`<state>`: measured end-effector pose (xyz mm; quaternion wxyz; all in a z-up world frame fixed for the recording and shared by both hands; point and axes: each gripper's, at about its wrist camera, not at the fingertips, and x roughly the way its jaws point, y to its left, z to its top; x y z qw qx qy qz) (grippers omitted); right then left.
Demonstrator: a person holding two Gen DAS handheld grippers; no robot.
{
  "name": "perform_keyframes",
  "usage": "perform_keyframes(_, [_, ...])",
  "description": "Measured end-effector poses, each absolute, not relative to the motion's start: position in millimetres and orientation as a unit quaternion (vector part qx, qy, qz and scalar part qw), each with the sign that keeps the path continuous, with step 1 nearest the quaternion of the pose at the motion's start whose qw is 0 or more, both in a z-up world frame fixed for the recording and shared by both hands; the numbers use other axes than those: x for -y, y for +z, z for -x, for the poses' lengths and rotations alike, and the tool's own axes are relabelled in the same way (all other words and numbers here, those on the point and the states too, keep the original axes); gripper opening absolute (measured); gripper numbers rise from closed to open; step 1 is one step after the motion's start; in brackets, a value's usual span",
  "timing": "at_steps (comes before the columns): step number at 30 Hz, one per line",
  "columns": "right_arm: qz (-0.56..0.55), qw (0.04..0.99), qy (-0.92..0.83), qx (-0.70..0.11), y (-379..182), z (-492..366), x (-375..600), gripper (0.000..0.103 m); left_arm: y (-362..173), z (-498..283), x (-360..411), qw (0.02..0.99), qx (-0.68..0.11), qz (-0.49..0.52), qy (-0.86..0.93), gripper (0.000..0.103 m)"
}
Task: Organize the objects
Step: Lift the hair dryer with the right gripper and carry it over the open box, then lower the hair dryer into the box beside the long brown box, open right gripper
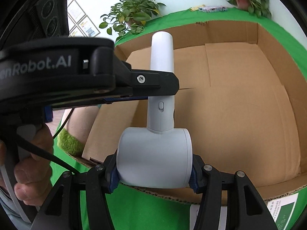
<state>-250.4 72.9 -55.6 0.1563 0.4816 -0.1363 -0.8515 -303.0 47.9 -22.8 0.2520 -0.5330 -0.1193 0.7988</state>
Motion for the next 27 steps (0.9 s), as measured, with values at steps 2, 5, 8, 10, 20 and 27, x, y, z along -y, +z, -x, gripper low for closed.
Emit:
perform_keyframes(2, [-0.489,0.152,-0.848,0.136,-56.2,253.6,-72.9,0.053,-25.0,304.1,-47.6,0.250,0.121,0.537,0.797,0.032])
perform_keyframes(5, [-0.493,0.149,-0.848,0.129,-56.0,256.4,-70.7,0.052,-22.4,303.0,-45.5,0.242,0.108,0.534,0.803,0.028])
perform_keyframes(8, [-0.501,0.138,-0.846,0.117,-56.8,259.5,-66.2,0.052,-12.2,298.3,-39.1,0.239,0.094,0.527,0.810,0.028])
perform_keyframes(10, [-0.508,0.131,-0.843,0.118,-57.8,262.4,-64.7,0.052,1.0,291.3,-30.2,0.239,0.087,0.510,0.822,0.028])
perform_keyframes(20, [-0.525,0.133,-0.832,0.119,-55.0,273.4,-53.0,0.061,-19.4,281.8,12.8,0.182,0.075,0.514,0.835,0.028])
perform_keyframes(27, [-0.502,0.160,-0.838,0.141,-41.9,277.2,-82.1,0.065,-21.8,262.9,22.4,0.186,0.074,0.490,0.848,0.028])
